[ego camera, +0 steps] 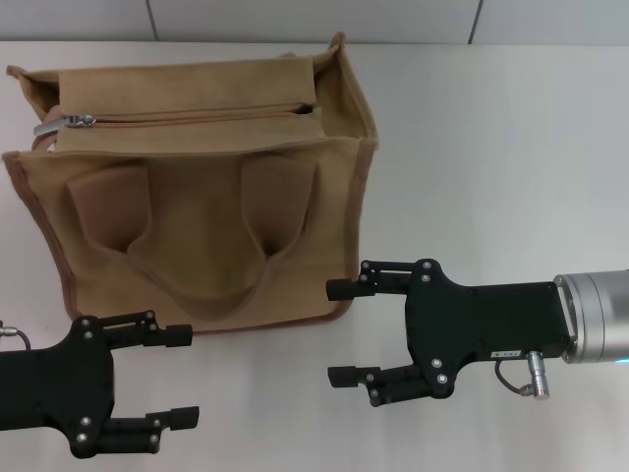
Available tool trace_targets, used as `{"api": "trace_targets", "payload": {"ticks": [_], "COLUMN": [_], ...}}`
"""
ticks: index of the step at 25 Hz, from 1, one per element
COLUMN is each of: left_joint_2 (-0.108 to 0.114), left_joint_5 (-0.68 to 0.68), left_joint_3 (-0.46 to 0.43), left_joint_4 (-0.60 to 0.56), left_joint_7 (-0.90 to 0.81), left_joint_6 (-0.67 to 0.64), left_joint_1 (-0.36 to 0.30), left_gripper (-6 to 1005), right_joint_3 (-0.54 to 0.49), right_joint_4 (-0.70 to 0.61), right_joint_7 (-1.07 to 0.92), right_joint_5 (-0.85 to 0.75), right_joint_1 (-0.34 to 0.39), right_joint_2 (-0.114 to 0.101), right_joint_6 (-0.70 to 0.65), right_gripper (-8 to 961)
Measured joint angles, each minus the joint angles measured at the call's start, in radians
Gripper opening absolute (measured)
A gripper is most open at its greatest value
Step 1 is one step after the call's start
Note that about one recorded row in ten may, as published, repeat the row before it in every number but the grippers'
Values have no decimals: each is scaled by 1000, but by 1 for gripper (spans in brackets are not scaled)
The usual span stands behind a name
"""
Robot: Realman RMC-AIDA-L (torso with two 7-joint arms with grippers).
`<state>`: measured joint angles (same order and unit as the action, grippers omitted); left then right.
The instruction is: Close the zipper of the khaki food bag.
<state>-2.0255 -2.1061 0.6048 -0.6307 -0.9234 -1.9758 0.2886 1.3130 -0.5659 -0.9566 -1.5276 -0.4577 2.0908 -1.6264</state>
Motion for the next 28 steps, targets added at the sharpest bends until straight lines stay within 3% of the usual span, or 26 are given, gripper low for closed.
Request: {"api": "trace_targets", "payload": {"ticks": [12, 14, 17, 20, 23, 24, 27, 28], "left_joint_2": [-6, -11, -20, -19, -3, -3, -3, -3], "left_joint_5": [1, 2, 5, 4, 19, 19, 84, 155], "left_joint_3": [-28, -74, -230, -250, -363, -363, -495, -569], "left_joint_4": [-2, 6, 28, 39, 85, 85, 132, 200], "left_joint_7": [3, 12, 57, 68, 118, 118, 174, 225], "left_joint_6": [0, -1, -3, 1, -2, -2, -13, -12], "left_joint_1": [0, -2, -42, -55, -116, -116, -157, -180], "left_gripper": [757, 757, 757, 757, 757, 757, 757, 757], "right_joint_3": [0, 0, 2, 1, -4, -4, -3, 0], "right_joint_4": [0, 1, 26, 31, 37, 37, 39, 45], "right_joint_7": [1, 1, 2, 2, 2, 2, 2, 3], "right_joint_5": [0, 1, 21, 23, 24, 24, 24, 24], "right_joint_1": [-3, -2, -8, -6, -2, -2, -2, -5], "right_joint_2": [0, 0, 0, 0, 0, 0, 0, 0], "right_joint_6": [0, 0, 0, 0, 2, 2, 4, 4], "right_gripper": [783, 783, 783, 783, 782, 782, 782, 782]}}
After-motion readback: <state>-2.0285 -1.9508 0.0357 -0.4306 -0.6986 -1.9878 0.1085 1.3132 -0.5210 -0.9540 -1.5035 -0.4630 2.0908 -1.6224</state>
